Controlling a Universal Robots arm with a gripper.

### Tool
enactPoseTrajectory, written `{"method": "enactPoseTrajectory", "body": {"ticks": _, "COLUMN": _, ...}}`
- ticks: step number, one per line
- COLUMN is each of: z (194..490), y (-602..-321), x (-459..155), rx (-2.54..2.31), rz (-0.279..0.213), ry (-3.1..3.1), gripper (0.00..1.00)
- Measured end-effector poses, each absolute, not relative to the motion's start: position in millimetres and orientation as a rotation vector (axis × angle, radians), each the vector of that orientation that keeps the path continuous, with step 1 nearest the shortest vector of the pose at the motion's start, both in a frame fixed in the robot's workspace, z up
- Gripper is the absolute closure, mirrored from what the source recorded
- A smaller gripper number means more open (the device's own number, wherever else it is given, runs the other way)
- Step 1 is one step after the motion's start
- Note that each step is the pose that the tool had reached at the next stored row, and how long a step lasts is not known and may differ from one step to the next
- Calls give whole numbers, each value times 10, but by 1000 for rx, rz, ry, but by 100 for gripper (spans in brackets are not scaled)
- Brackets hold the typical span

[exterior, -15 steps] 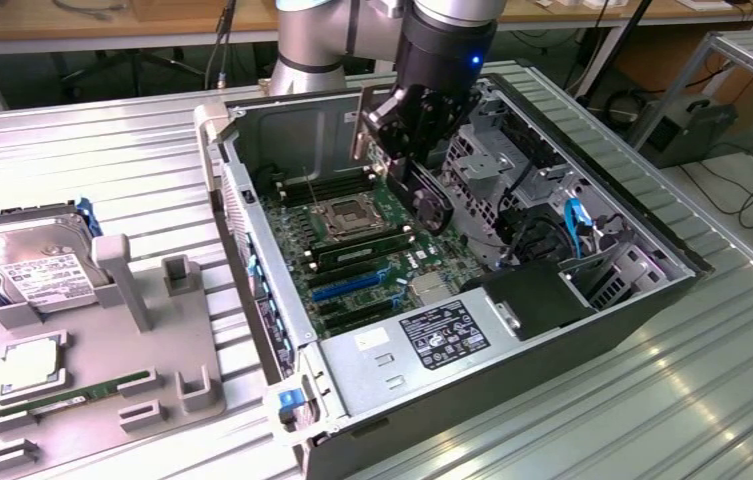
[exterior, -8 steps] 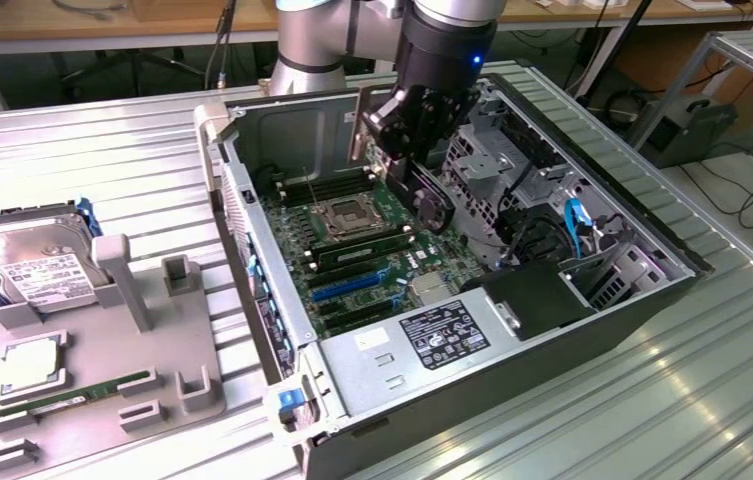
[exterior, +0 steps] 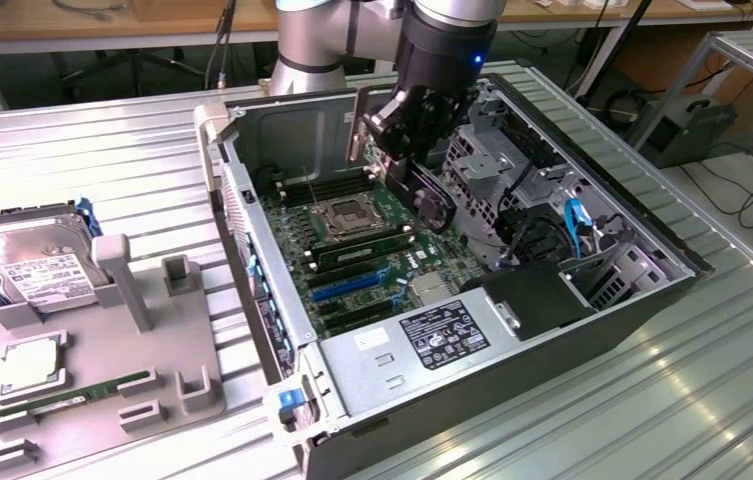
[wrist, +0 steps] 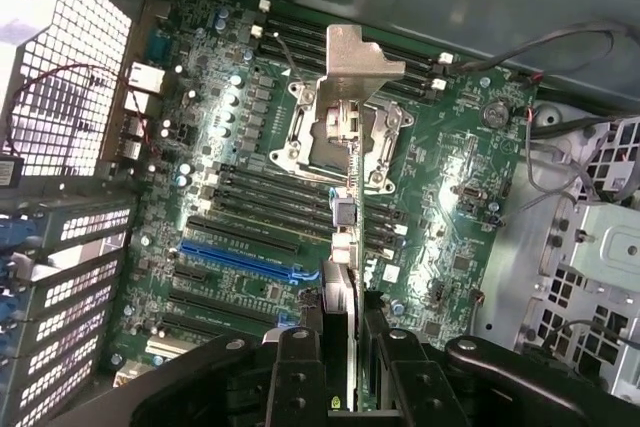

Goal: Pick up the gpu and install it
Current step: 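Insert the gpu into the slot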

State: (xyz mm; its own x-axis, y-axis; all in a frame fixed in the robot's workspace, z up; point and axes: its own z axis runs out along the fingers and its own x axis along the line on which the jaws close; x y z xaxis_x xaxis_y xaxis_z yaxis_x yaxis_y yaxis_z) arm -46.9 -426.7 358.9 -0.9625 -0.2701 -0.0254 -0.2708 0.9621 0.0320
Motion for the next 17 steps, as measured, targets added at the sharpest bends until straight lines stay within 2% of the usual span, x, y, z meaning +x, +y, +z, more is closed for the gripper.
{"method": "enactPoseTrajectory", "body": {"ticks": 17, "z": 3590, "y": -4268, "x": -469, "rx": -593, "rz": 57, "ry": 3066, "gripper": 74}}
